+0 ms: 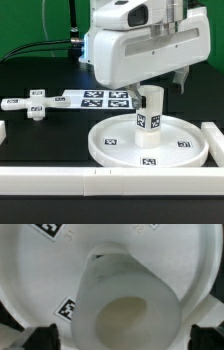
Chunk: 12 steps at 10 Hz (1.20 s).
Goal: Assemble round table
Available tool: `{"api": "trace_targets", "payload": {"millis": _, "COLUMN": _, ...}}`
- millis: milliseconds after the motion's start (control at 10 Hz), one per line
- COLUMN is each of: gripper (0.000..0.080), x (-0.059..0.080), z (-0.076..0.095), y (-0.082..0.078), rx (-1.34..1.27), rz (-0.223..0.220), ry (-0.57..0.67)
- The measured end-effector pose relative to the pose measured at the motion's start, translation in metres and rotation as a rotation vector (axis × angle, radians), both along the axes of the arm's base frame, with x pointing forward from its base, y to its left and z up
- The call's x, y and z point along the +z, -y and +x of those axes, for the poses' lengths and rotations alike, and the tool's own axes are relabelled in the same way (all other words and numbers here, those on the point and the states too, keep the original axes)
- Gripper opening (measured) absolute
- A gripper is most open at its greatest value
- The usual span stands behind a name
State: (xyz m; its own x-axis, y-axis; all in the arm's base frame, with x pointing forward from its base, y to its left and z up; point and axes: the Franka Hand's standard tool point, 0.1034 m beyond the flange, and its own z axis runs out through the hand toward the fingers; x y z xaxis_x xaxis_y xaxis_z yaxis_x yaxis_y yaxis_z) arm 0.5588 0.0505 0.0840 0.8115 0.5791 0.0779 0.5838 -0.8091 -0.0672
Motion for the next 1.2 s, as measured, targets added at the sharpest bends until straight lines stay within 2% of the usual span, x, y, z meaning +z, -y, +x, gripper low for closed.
{"api": "trace_targets", "payload": {"millis": 100, "gripper": 0.0649, "x": -0.001, "z": -0.001, "y": 0.000, "rx": 0.102, "rz": -0.023, "ry": 0.009}}
{"api": "trace_targets", "payload": {"millis": 600, "gripper": 0.0649, "x": -0.005, "z": -0.003, "y": 0.012, "rx": 0.572, "rz": -0.064, "ry": 0.031}}
{"api": "trace_targets", "payload": {"millis": 1200, "gripper": 0.0649, "x": -0.006, "z": -0.003, "y": 0.017, "rx": 0.892, "rz": -0.084, "ry": 0.046}}
